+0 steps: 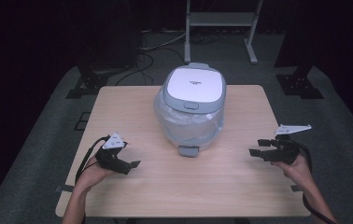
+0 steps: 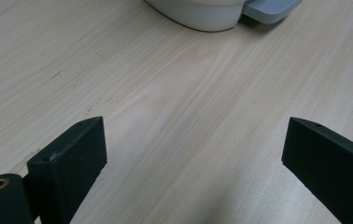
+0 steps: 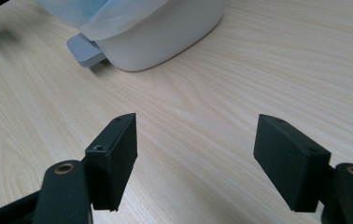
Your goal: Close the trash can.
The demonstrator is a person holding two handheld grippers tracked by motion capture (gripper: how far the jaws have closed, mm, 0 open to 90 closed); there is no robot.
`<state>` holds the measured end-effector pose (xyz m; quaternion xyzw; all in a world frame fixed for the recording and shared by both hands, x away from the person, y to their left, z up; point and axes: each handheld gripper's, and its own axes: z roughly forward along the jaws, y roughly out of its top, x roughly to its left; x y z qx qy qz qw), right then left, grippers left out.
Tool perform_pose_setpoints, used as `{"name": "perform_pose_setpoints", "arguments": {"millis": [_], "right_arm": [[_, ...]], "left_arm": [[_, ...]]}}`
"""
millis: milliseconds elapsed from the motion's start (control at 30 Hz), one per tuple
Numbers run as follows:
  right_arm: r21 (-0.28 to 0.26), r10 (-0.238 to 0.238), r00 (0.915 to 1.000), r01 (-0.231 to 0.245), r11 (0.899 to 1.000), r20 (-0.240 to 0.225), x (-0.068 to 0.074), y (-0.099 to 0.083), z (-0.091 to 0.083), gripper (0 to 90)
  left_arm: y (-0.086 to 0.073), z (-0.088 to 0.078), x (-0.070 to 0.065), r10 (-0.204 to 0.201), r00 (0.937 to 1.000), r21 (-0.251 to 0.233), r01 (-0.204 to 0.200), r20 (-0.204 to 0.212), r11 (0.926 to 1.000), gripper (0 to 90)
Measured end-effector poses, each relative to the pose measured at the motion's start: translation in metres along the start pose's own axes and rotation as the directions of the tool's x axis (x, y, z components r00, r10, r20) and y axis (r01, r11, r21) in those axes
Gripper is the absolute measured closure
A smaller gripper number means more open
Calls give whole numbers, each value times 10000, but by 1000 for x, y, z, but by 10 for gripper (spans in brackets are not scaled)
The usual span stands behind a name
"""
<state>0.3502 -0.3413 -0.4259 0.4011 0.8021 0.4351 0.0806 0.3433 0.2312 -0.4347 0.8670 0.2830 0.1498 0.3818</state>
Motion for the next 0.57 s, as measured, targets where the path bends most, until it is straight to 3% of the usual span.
{"name": "perform_pose_setpoints", "arguments": {"millis": [567], "right_arm": [[-155,200,9998,-200,9997,3,5,-25,5,290]], "left_arm": [[-6,1,-4,54,9995,-123,-58,-321,9999,56]]}}
